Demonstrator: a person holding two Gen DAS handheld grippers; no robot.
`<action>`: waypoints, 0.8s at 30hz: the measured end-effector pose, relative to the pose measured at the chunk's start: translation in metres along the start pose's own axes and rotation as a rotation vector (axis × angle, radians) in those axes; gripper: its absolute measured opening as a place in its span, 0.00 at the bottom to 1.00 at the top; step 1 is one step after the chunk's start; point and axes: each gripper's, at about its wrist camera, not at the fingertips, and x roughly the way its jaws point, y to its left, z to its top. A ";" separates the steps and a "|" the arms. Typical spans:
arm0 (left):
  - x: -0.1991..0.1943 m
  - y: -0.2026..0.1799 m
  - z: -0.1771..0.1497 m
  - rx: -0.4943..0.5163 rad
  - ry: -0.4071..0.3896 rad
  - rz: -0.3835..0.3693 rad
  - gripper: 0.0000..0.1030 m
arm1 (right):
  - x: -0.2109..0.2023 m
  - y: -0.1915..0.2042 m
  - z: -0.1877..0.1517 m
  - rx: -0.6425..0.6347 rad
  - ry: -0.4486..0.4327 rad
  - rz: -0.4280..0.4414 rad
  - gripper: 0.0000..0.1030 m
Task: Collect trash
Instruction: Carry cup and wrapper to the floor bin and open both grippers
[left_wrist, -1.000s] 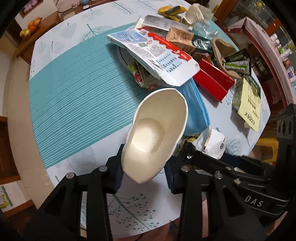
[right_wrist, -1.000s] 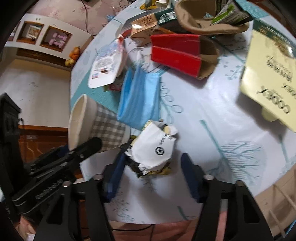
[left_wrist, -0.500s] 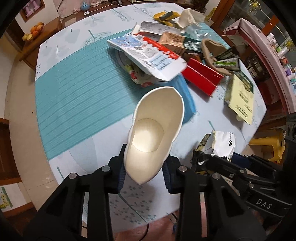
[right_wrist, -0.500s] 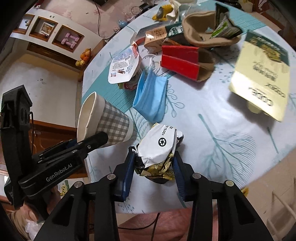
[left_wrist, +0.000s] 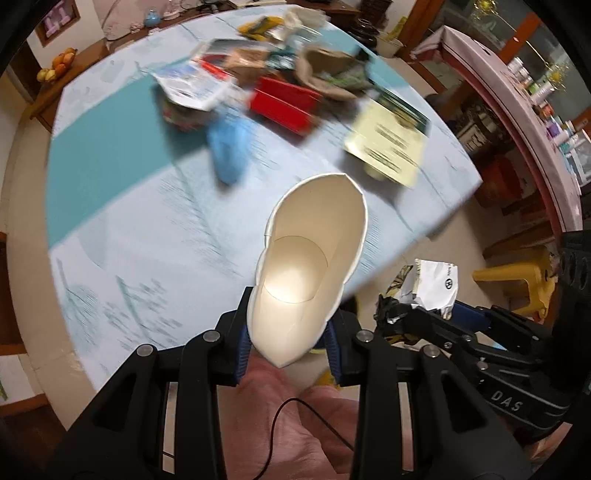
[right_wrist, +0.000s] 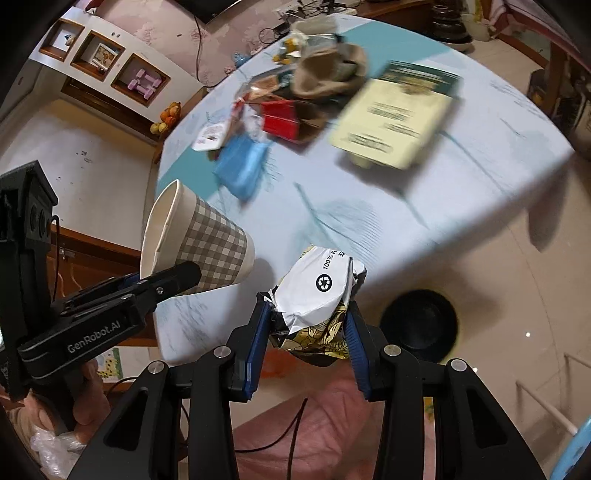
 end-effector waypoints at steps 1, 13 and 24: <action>0.002 -0.010 -0.007 0.001 0.000 -0.006 0.29 | -0.005 -0.013 -0.010 0.001 0.003 -0.009 0.38; 0.077 -0.097 -0.101 0.011 0.046 0.020 0.29 | 0.006 -0.140 -0.094 0.036 0.085 -0.093 0.38; 0.202 -0.111 -0.143 0.038 0.131 0.070 0.30 | 0.112 -0.236 -0.140 0.024 0.099 -0.147 0.39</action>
